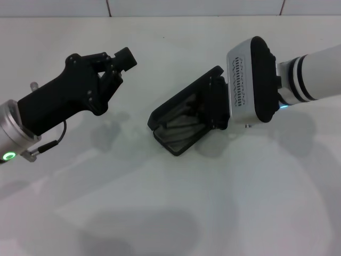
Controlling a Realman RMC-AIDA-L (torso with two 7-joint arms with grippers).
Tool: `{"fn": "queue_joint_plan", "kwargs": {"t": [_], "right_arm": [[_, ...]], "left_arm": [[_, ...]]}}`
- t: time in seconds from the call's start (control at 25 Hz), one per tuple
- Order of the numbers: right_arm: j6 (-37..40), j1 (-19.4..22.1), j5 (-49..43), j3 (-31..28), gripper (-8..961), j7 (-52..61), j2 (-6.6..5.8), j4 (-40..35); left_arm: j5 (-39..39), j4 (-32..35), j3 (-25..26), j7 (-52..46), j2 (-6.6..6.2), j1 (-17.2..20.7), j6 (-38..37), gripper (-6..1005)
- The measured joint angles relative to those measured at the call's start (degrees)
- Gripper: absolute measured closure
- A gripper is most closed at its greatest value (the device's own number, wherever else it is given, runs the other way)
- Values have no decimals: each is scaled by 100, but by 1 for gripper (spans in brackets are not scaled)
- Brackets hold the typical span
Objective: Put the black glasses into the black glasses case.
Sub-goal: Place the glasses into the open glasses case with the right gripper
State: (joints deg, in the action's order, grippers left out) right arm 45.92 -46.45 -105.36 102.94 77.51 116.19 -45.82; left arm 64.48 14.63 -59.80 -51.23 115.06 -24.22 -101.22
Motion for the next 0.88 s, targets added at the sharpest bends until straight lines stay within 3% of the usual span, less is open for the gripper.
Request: {"fn": "queue_joint_plan", "kwargs": {"t": [0.16,0.56,0.72,0.88], "right_arm": [[25,23,-1,69,781,-10,0,-136],[14,99,0,29,560,-18,-3,-269],[110,387,-1,-65,525,-5,-21,-646],[551,672,-1,-543,511,-2,-20,-937]], "left_arm": [[68,-6,-5,-1,5,-9,33,984],[74,-13,-6,-1,17,0,53,984],[99,-14,-5,-1,16,12,53,984],[118,-13,20,-36,4,19,33,984]]}}
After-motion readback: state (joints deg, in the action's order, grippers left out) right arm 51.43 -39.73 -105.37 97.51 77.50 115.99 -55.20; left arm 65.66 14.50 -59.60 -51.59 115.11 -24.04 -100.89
